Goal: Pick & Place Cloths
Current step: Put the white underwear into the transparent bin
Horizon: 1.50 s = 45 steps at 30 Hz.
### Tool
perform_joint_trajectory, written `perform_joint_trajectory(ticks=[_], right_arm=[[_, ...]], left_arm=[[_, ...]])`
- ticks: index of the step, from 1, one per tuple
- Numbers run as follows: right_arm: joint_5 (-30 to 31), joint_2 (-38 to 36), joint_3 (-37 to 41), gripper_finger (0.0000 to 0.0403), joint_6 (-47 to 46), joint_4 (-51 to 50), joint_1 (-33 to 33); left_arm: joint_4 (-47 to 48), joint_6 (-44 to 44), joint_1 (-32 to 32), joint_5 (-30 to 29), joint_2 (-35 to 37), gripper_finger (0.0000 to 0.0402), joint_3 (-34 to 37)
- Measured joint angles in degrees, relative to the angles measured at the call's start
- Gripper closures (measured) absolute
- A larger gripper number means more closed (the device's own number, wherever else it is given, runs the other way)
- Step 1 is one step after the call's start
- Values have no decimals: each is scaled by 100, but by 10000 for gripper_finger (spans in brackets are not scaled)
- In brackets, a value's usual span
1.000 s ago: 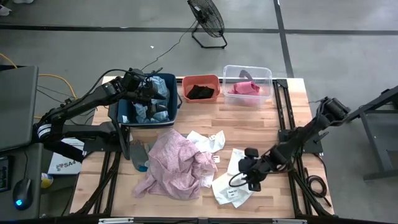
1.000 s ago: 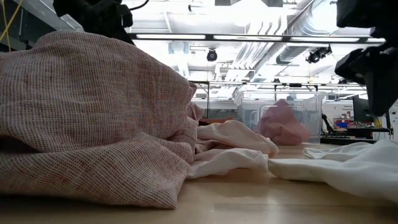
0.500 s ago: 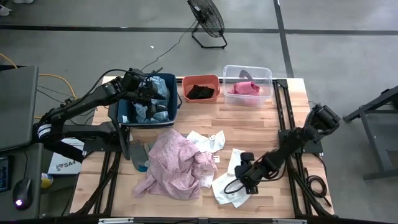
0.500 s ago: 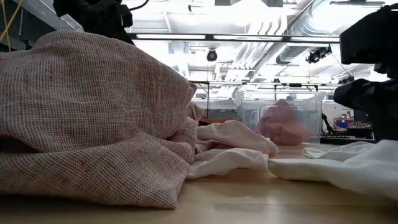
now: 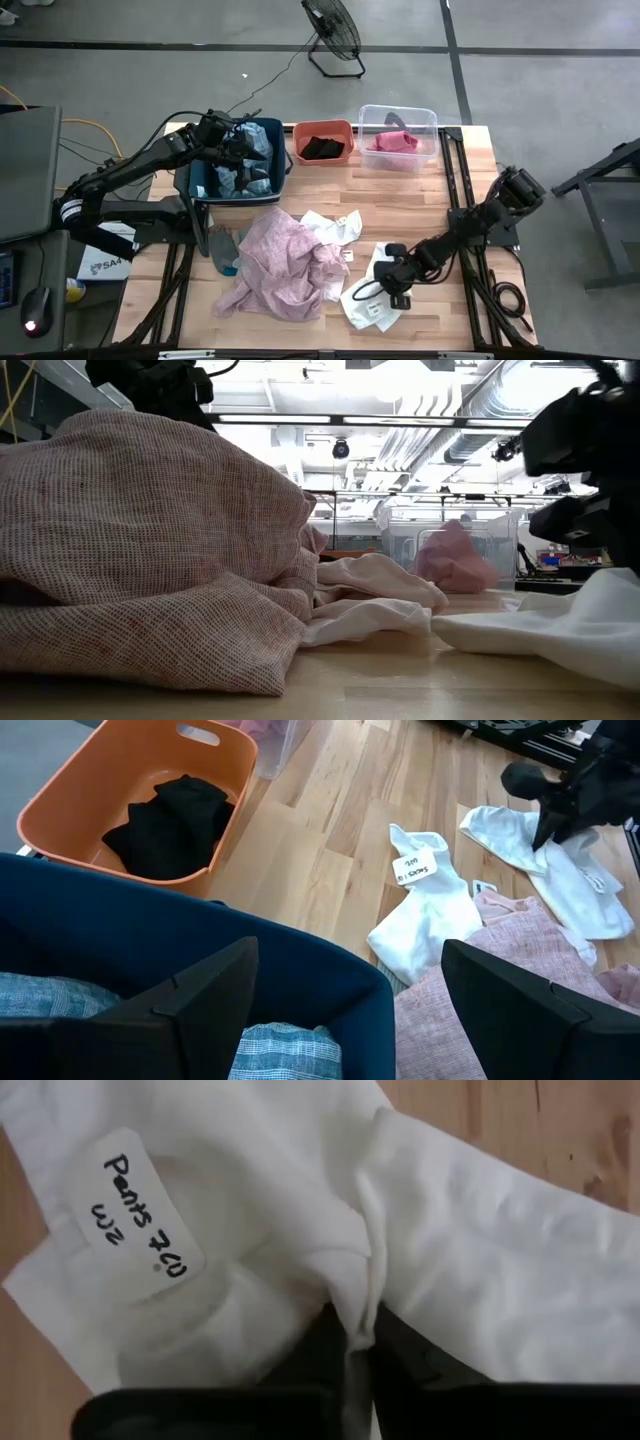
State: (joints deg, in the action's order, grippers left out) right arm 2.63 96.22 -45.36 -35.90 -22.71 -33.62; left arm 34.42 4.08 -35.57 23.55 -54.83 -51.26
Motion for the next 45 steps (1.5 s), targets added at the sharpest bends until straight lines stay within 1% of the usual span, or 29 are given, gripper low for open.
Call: perform_joint_trajectory(ticks=[4,6,10,13,19,23,26,30,35,39,43,45], right_arm=[[-51,-239,30,386,59,-81,127],[59,-493,64,391,174,-269,180],[643,-1163,51,393,55,-739,314],[941,-1718,62,393,-28,-1200,438],[1920,-2890,49,393,-11,-1452,738],[2419,-3577,20,393,373,-1469,1056],[2755,-3931,-116,393,744,-1515,1412],[2954,-4143,-552,393,1240,-1663,2053],[2902,-4144,-1403,394,1665,-1855,2977],[2878,-4041,-2132,395,1955,-2256,3767],[2814,-3819,-2825,395,1996,-2820,4608],[2675,-3657,-3073,395,2043,-3099,5018]], left_arm=[[-1,-1,-1,0,0,93,1],[-1,-2,0,0,0,93,1],[-1,-4,0,0,0,93,-1],[-3,-4,0,0,-5,93,1],[-5,-7,0,-2,-7,93,0],[-5,-9,0,-9,-7,93,-1],[3,-20,0,-11,-7,93,-1],[38,-114,0,-14,-7,93,-1],[-2,-140,-2,-28,-7,93,-1],[4,-140,0,-28,-7,93,-1],[-2,-140,0,-30,-7,93,-1],[-1,-140,-1,-31,-7,93,-1]])
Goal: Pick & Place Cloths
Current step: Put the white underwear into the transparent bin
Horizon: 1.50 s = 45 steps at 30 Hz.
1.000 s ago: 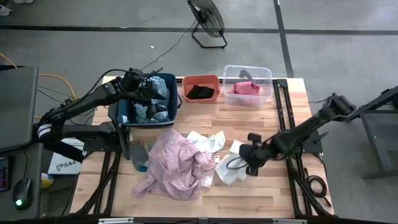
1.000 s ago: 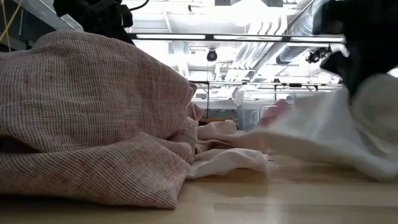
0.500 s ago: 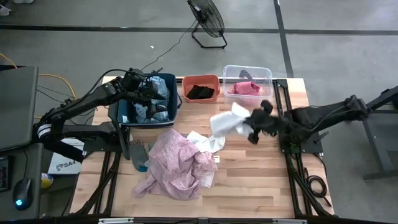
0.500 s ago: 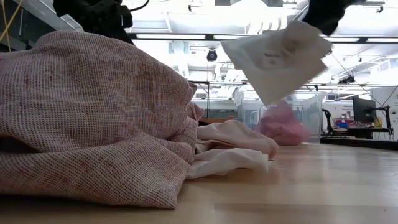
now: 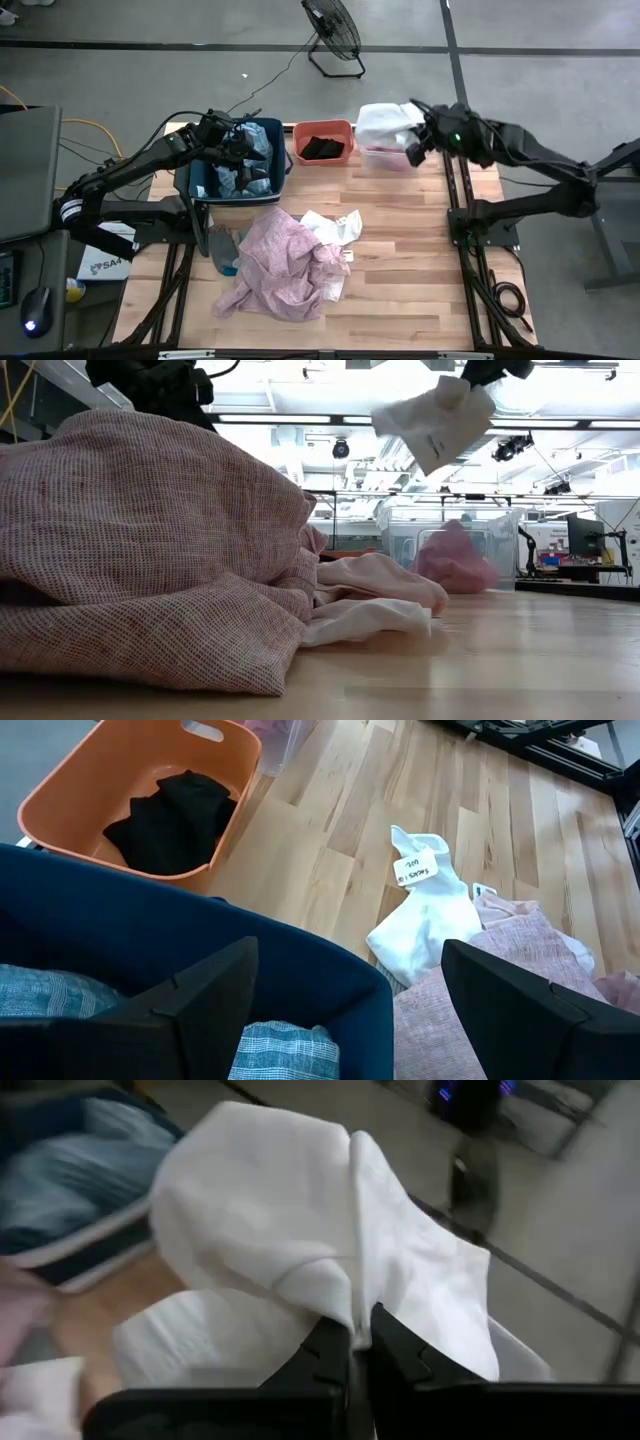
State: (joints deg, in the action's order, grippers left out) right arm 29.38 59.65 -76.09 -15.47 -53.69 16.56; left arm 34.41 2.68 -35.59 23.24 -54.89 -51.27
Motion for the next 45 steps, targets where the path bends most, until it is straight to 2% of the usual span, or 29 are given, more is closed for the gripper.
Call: perform_joint_trajectory(ticks=[9,20,27,38,45], right_arm=[[-428,914,-473,395,221,-610,1487],[-1097,1968,-475,395,678,-609,2703],[-1747,2666,-475,393,462,-604,2994],[-1949,3781,-475,393,328,-497,3127],[-2229,4128,-475,392,350,-411,3125]], left_arm=[[0,0,1,0,0,93,0],[0,-2,-1,0,0,93,0],[2,-2,1,1,0,93,0],[179,-2,1,-18,0,93,0],[177,-2,1,-48,0,93,0]])
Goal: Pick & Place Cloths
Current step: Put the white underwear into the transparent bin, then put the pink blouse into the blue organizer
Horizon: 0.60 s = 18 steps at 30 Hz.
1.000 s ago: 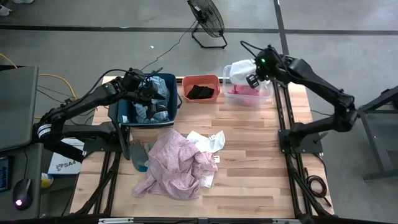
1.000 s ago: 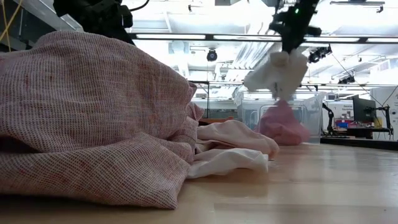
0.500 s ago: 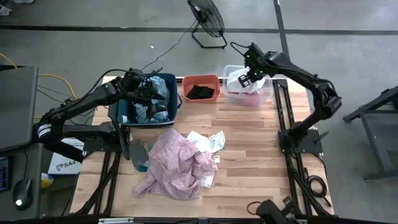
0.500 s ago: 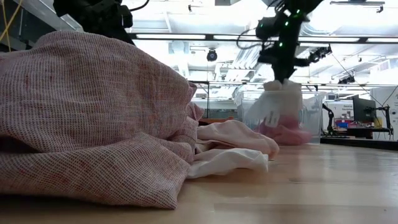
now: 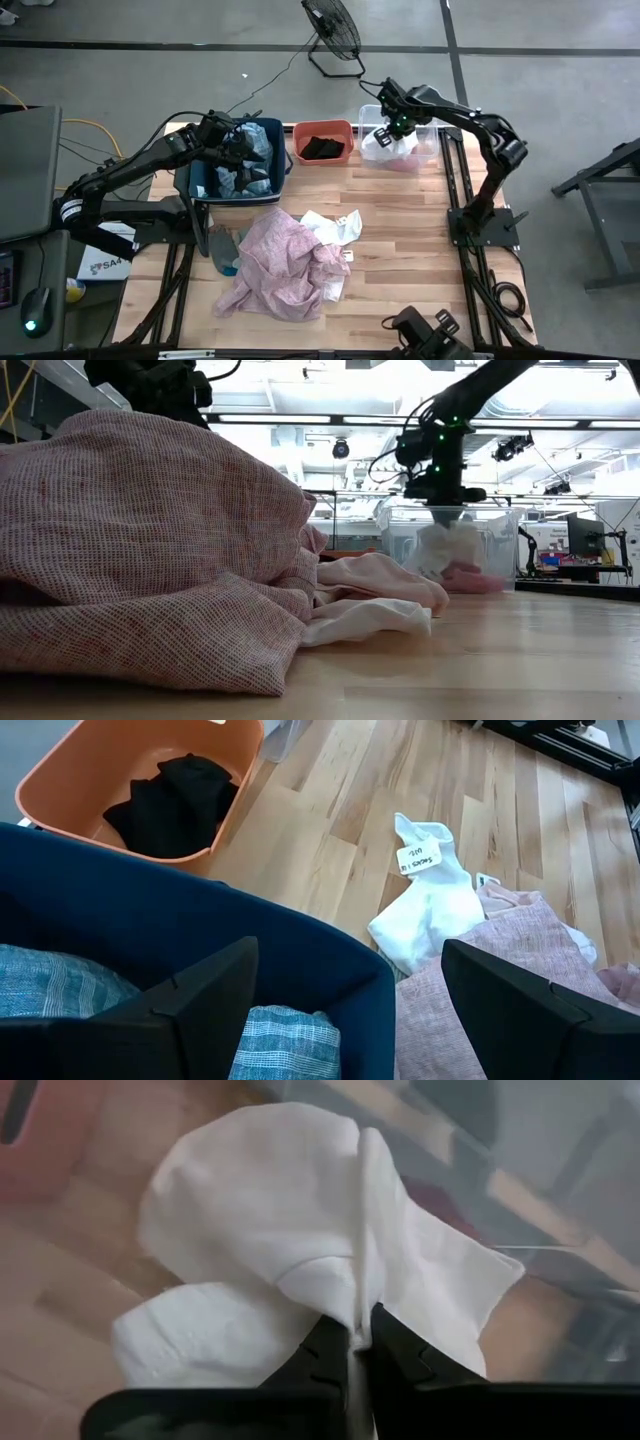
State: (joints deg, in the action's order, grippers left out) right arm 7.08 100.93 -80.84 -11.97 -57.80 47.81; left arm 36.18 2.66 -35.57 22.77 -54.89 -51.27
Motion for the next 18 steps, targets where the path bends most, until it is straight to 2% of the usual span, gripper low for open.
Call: perform_joint_trajectory(ticks=[5,13,18], right_arm=[[10,-78,0,357,3,7,-7],[-20,-459,0,266,19,2,-4],[-309,-754,0,213,33,-53,-4]], left_arm=[[0,-2,0,2,0,93,0],[39,-4,-2,2,0,93,0],[39,-14,-1,2,-1,93,0]])
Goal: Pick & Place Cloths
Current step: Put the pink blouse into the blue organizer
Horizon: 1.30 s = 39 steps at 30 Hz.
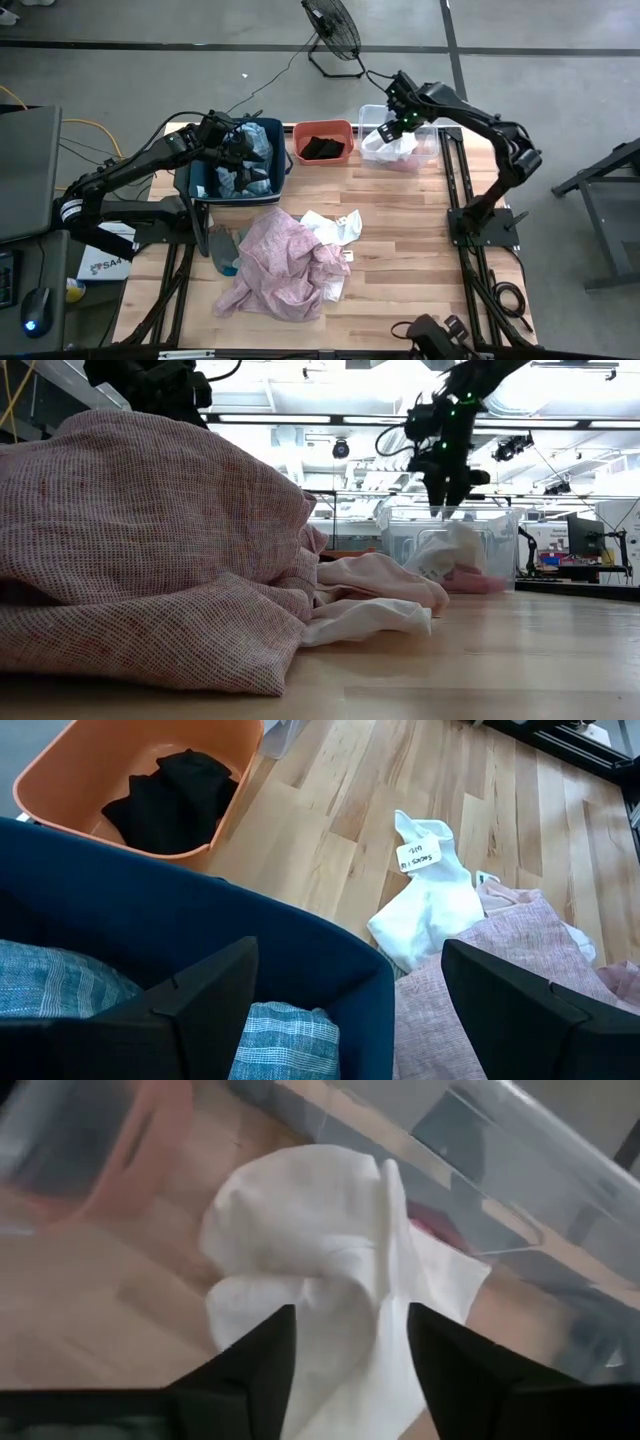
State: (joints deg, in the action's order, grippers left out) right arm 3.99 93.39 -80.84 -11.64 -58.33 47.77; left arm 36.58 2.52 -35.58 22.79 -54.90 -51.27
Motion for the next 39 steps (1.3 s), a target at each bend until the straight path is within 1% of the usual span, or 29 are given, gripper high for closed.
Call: perform_joint_trajectory(ticks=[4,9,12,14,17,20,22,26,28,30,34,37,39], right_arm=[[-11,-385,0,193,-69,-176,-11],[2,-980,0,191,-206,-362,-196],[38,-1339,0,191,-216,-488,-441],[51,-1583,0,191,-250,-523,-642],[132,-1916,0,191,-306,-589,-1002],[459,-2195,0,190,-314,-646,-1398],[695,-2357,0,190,-332,-688,-1648],[1168,-2592,78,190,-432,-703,-2071],[1281,-2696,195,190,-502,-708,-2249],[1316,-2815,357,190,-529,-701,-2407],[1400,-2958,697,190,-609,-701,-2650],[1422,-3028,882,190,-742,-703,-2825],[1439,-3052,977,190,-785,-676,-2951]], left_arm=[[0,-4,0,0,0,93,0],[0,3,1,1,1,93,0],[31,-1,-1,2,1,93,0],[226,29,6,26,-1,93,-2],[533,252,202,89,-41,93,-2],[695,348,712,75,-50,93,-2],[663,387,1196,-15,-47,93,-2],[593,474,2303,-610,-47,93,-2],[530,484,2827,-970,-47,93,-2],[449,479,3268,-1174,-47,93,-2],[-30,477,3907,-1258,-47,93,-2],[-345,477,4259,-1686,-177,93,-5],[-387,542,4443,-1897,-315,93,-3]])
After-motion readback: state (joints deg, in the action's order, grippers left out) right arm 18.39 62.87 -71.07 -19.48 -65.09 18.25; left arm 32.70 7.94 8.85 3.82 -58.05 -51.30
